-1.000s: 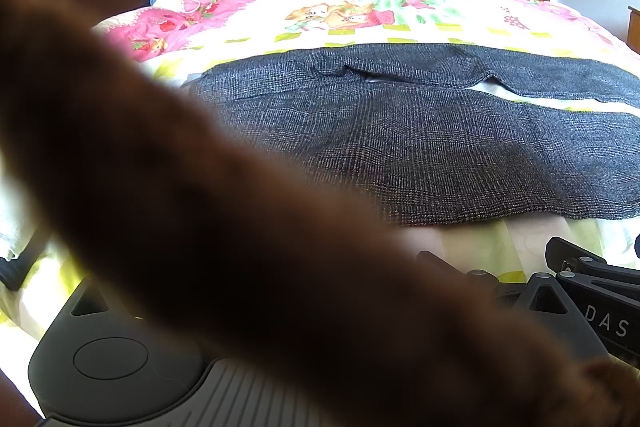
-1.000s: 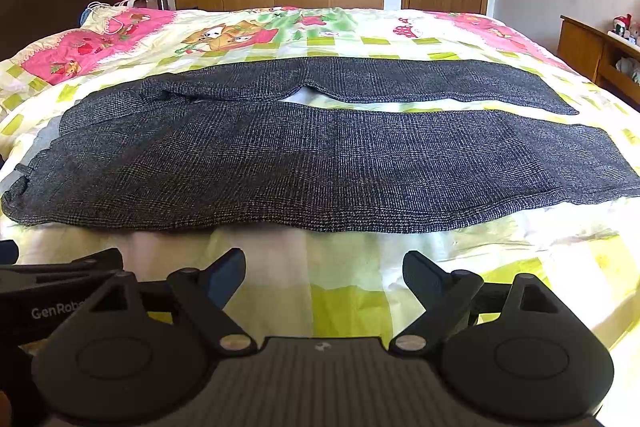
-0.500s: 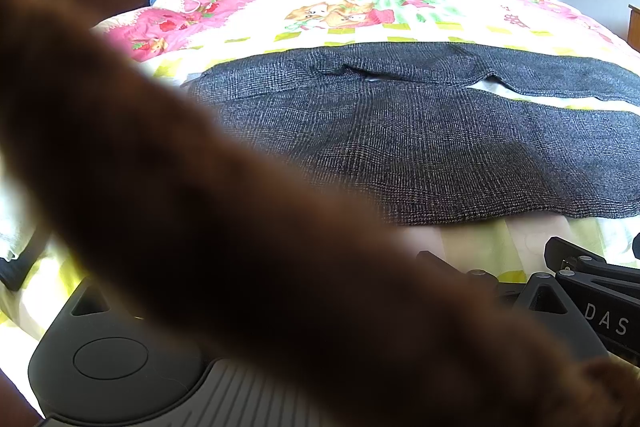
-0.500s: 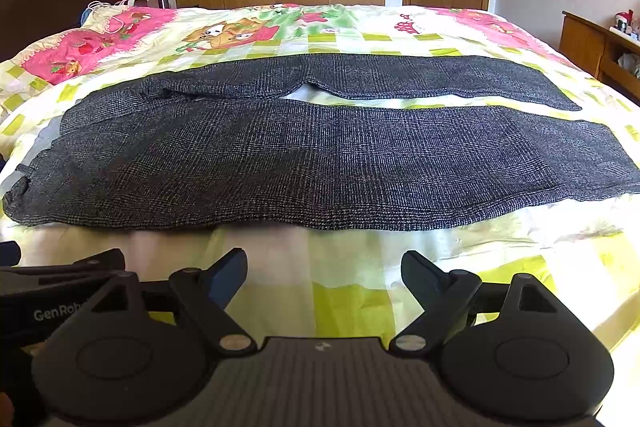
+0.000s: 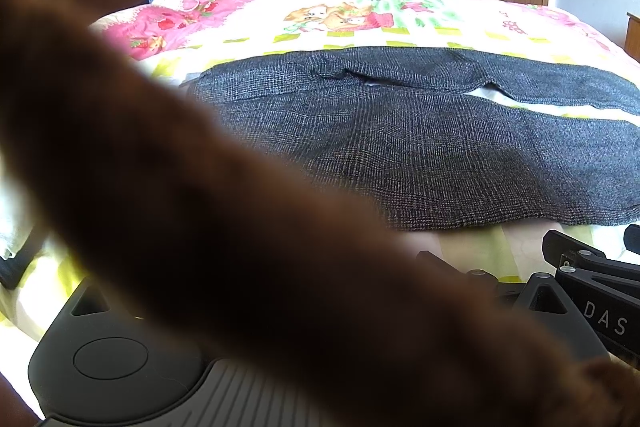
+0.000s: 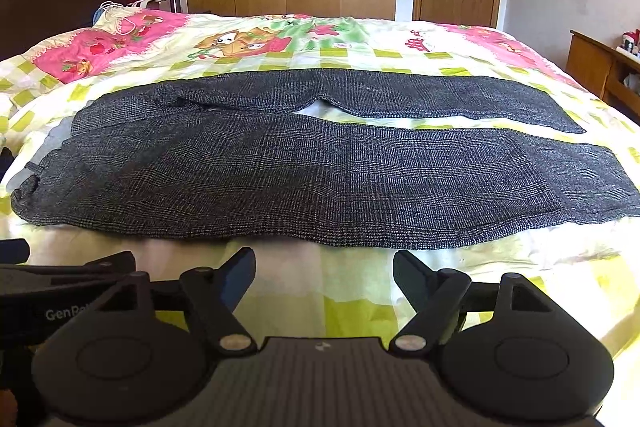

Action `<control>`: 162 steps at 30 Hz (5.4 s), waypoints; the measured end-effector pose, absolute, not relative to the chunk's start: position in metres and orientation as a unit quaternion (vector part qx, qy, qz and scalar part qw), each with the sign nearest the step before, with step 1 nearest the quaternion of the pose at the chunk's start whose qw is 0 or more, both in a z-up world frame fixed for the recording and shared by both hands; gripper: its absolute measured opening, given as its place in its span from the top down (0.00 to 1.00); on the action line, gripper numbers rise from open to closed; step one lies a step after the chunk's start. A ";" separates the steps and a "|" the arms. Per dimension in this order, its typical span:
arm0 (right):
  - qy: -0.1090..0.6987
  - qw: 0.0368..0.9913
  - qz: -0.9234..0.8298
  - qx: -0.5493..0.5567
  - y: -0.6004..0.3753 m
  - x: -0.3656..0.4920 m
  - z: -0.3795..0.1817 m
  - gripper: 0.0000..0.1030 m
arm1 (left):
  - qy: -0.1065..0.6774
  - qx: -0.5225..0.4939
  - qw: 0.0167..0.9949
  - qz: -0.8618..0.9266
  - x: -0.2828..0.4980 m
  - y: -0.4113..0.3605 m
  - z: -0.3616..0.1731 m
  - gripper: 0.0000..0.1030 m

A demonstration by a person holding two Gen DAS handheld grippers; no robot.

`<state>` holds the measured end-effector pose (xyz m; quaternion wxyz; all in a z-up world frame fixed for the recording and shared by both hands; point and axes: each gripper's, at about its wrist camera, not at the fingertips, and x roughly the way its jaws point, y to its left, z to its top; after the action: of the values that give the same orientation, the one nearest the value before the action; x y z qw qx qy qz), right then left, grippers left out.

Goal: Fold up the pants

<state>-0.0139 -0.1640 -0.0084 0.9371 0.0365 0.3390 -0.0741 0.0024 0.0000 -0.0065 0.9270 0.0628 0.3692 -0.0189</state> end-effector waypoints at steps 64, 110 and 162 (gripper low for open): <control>0.391 0.833 0.337 -0.199 0.065 0.079 -0.011 0.67 | 0.425 0.072 0.883 -0.185 0.102 0.241 0.006 0.69; 0.400 0.914 0.009 0.062 -0.256 0.072 0.043 0.61 | 0.385 0.126 0.878 -0.256 0.052 0.061 0.039 0.51; 0.359 0.892 0.237 -0.139 -0.129 0.228 0.058 0.57 | 0.347 0.157 0.903 -0.198 0.191 0.127 0.040 0.35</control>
<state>0.2279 -0.1293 0.0582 0.8921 -0.1388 0.3590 0.2366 0.1913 0.1269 0.0400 0.9032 0.1571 0.3469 -0.1983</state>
